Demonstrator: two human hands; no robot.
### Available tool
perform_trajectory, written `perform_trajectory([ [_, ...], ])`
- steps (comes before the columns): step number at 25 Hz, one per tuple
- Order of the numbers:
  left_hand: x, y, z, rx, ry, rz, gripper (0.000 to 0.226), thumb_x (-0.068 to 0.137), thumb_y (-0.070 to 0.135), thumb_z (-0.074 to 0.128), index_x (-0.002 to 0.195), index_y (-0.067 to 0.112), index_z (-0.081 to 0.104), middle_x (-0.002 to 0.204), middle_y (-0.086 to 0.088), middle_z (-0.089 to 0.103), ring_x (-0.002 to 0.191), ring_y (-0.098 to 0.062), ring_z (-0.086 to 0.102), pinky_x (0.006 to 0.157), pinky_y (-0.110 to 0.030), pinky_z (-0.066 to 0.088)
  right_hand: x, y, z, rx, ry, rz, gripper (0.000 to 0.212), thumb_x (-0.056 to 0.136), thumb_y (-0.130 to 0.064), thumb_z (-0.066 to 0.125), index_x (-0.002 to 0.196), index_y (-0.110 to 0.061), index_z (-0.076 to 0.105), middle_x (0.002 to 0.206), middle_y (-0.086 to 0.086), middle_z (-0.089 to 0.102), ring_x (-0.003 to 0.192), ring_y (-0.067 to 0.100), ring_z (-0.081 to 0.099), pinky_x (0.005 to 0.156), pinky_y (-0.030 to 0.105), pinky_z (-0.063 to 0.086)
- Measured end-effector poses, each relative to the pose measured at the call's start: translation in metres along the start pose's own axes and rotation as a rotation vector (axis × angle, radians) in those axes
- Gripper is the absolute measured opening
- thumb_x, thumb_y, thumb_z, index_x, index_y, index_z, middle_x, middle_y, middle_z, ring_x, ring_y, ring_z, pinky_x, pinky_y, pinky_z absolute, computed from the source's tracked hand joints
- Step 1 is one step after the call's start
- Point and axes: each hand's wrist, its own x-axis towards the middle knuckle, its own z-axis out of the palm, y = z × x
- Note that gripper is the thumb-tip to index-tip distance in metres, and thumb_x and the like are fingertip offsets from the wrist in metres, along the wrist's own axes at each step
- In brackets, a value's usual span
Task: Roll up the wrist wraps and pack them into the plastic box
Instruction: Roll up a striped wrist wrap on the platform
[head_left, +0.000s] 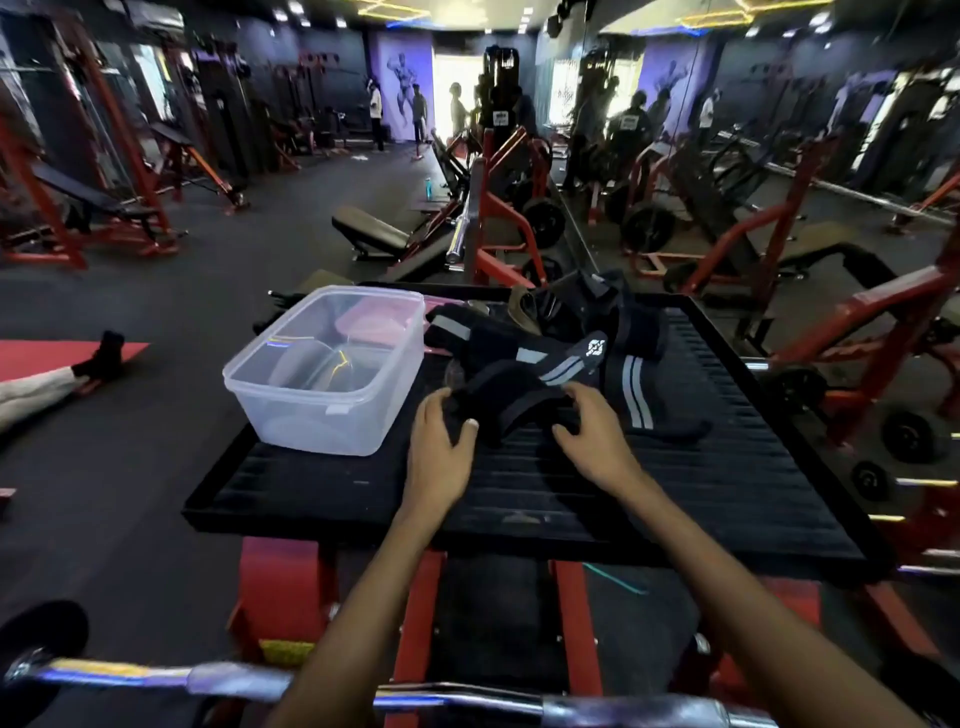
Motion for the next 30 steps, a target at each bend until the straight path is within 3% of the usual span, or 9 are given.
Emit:
perform_trajectory([
  [3, 0.004, -0.002, 0.002, 0.017, -0.004, -0.011, 0.05, 0.092, 0.019, 0.054, 0.138, 0.007, 0.037, 0.143, -0.009, 0.04, 0.133, -0.02, 0.037, 0.108, -0.019, 0.021, 0.027, 0.0, 0.011, -0.235, -0.154, -0.112, 0.072, 0.086, -0.013, 0.062, 0.147, -0.016, 0.024, 0.148, 0.012, 0.026, 0.137, 0.029, 0.029, 0.114, 0.036, 0.029],
  [5, 0.005, -0.003, 0.003, 0.004, -0.012, -0.012, 0.05, 0.093, 0.021, 0.052, 0.138, 0.008, 0.037, 0.143, -0.008, 0.04, 0.133, -0.018, 0.037, 0.108, -0.019, 0.021, 0.043, 0.0, 0.019, -0.202, -0.16, -0.144, 0.061, 0.091, -0.013, 0.054, 0.146, -0.021, 0.028, 0.148, 0.013, 0.031, 0.136, 0.03, 0.033, 0.112, 0.039, 0.032],
  [10, 0.007, -0.003, 0.0, -0.079, -0.037, -0.03, 0.047, 0.097, 0.031, 0.044, 0.139, 0.012, 0.037, 0.143, -0.005, 0.042, 0.132, -0.017, 0.039, 0.109, -0.023, 0.026, 0.037, -0.008, 0.004, 0.176, 0.015, -0.047, 0.041, 0.095, 0.001, 0.038, 0.125, -0.017, 0.058, 0.116, 0.004, 0.064, 0.107, 0.013, 0.059, 0.084, 0.001, 0.04],
  [14, 0.004, 0.021, -0.003, -0.28, -0.041, -0.024, 0.045, 0.096, 0.046, 0.033, 0.131, 0.02, 0.046, 0.126, 0.003, 0.056, 0.116, -0.01, 0.051, 0.1, -0.023, 0.035, 0.0, -0.03, -0.014, 0.269, 0.002, -0.093, 0.041, 0.093, 0.004, 0.042, 0.122, -0.018, 0.062, 0.112, -0.009, 0.062, 0.106, 0.0, 0.056, 0.089, 0.0, 0.039],
  [18, 0.026, 0.039, -0.008, -0.278, -0.322, -0.301, 0.029, 0.092, 0.044, 0.047, 0.107, 0.022, 0.059, 0.113, -0.005, 0.064, 0.106, -0.019, 0.059, 0.101, -0.036, 0.043, -0.045, -0.037, -0.006, 0.209, -0.15, -0.24, 0.053, 0.085, 0.014, 0.042, 0.124, -0.015, 0.06, 0.122, -0.01, 0.059, 0.116, -0.006, 0.05, 0.1, 0.004, 0.033],
  [22, 0.03, 0.048, 0.009, 0.097, -0.572, -0.297, 0.054, 0.086, 0.043, 0.057, 0.131, 0.014, 0.049, 0.131, -0.01, 0.054, 0.119, -0.027, 0.052, 0.1, -0.037, 0.04, -0.052, -0.021, -0.004, 0.333, -0.378, -0.103, 0.062, 0.075, 0.024, 0.031, 0.118, -0.006, 0.064, 0.121, -0.001, 0.063, 0.118, 0.005, 0.055, 0.1, 0.01, 0.04],
  [25, 0.012, 0.036, 0.035, 0.274, -0.556, -0.123, 0.054, 0.086, 0.036, 0.059, 0.134, 0.015, 0.046, 0.145, -0.007, 0.038, 0.129, -0.029, 0.04, 0.108, -0.043, 0.034, -0.033, 0.001, -0.018, 0.385, -0.084, 0.123, 0.046, 0.08, 0.022, 0.034, 0.104, 0.002, 0.068, 0.108, 0.014, 0.069, 0.107, 0.026, 0.064, 0.094, 0.022, 0.049],
  [27, 0.001, 0.024, 0.042, 0.424, -0.427, -0.04, 0.047, 0.088, 0.032, 0.057, 0.133, 0.021, 0.046, 0.146, -0.001, 0.033, 0.129, -0.029, 0.035, 0.106, -0.044, 0.033, -0.01, 0.018, -0.034, 0.239, 0.165, 0.225, 0.034, 0.087, 0.01, 0.042, 0.106, -0.003, 0.067, 0.111, 0.014, 0.067, 0.106, 0.025, 0.062, 0.095, 0.018, 0.043],
  [30, -0.006, 0.02, 0.045, 0.58, -0.225, 0.079, 0.046, 0.089, 0.025, 0.052, 0.135, 0.027, 0.044, 0.144, 0.002, 0.037, 0.124, -0.026, 0.035, 0.1, -0.041, 0.032, 0.037, 0.043, -0.051, -0.021, 0.242, 0.398, 0.033, 0.09, -0.014, 0.054, 0.122, -0.005, 0.054, 0.127, 0.018, 0.05, 0.117, 0.033, 0.049, 0.097, 0.032, 0.04],
])
